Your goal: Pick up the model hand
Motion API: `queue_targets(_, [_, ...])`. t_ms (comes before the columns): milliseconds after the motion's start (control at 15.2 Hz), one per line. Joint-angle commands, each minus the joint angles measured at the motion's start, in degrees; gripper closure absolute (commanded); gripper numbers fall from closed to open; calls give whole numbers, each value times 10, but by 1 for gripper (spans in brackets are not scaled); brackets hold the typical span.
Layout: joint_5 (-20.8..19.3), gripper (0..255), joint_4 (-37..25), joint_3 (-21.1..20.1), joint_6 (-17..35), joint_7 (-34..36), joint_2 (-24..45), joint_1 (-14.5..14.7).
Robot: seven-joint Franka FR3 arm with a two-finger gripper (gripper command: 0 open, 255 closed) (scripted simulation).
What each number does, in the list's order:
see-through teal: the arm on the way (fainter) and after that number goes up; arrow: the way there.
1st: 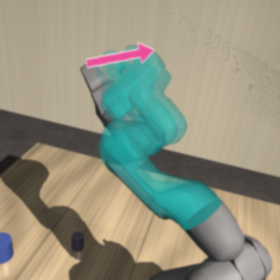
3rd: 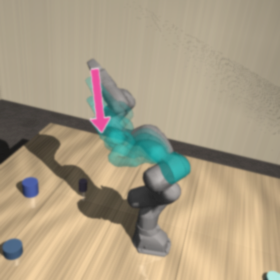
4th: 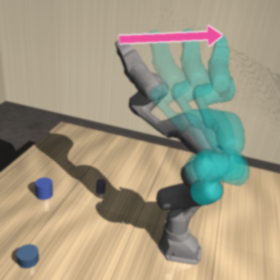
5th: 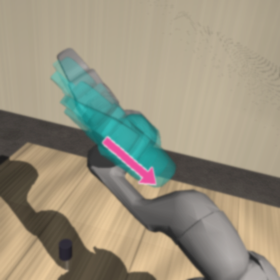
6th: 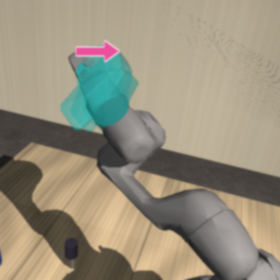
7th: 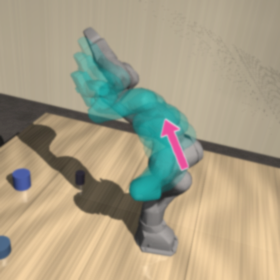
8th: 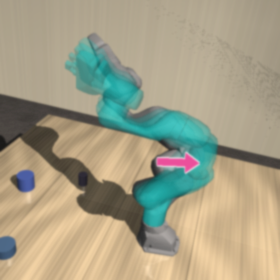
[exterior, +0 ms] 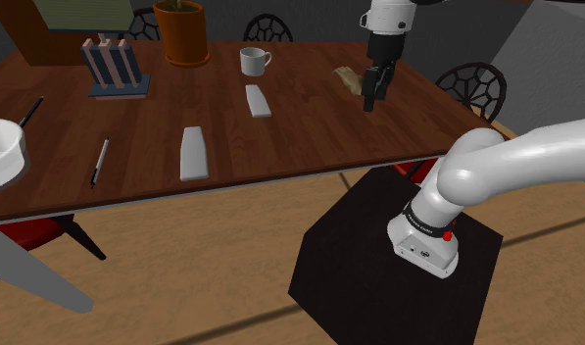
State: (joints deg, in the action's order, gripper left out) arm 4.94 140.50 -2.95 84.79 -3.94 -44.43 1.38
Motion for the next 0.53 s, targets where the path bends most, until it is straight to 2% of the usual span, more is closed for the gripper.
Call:
queue_targets(0, [0,0,0,0,0,0,0,0])
queue_targets(462, [-91,0,35,109,58,-178,-11,-13])
